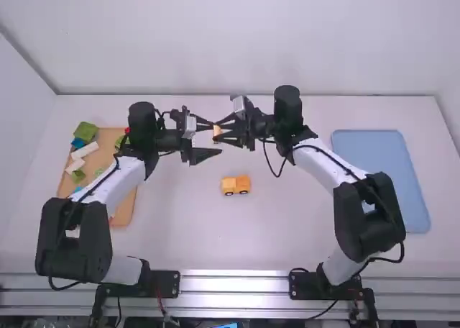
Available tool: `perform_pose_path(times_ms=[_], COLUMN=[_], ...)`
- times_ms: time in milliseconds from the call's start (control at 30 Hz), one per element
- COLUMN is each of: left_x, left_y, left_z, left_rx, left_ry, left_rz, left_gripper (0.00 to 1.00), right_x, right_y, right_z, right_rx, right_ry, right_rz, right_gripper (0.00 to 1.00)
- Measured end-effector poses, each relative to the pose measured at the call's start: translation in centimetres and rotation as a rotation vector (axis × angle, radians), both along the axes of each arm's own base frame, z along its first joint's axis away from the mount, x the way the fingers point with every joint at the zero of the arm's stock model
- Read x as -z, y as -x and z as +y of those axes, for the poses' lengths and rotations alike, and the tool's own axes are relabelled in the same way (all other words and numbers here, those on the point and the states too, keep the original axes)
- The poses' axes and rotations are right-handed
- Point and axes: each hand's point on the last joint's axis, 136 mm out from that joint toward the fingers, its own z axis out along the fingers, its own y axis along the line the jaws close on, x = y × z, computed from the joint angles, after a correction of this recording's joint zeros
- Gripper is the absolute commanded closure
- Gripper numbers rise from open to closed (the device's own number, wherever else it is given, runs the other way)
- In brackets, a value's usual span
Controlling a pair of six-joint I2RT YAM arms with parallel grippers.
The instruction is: Assemble lego blocks to make yellow taxi
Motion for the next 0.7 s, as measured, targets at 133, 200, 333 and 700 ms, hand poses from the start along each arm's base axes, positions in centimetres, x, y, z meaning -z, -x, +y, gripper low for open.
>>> perform_pose_path(times_ms=[133, 200, 333, 700], left_x=[0.2, 0.4, 1.6, 5.9], left_y=[0.1, 0.1, -0.8, -4.4], left_z=[0.0, 0.0, 0.3, 2.8], left_rx=[0.001, -0.002, -0.075, -0.377], left_ry=[-0.001, -0.003, -0.035, -0.19], left_rz=[0.021, 0.037, 0.1, 0.229], left_gripper=[0.01, 0.01, 0.01, 0.01], right_x=[0.4, 0.6, 1.6, 5.6], right_y=[-1.9, -2.7, -4.0, -3.1], right_z=[0.1, 0.1, 0.0, -7.6], right_rx=[0.112, 0.161, 0.26, 0.916], right_ry=[0.026, 0.035, 0.081, 0.563], right_rz=[0.047, 0.057, 0.125, 0.325], right_gripper=[0.78, 0.8, 0.82, 0.88])
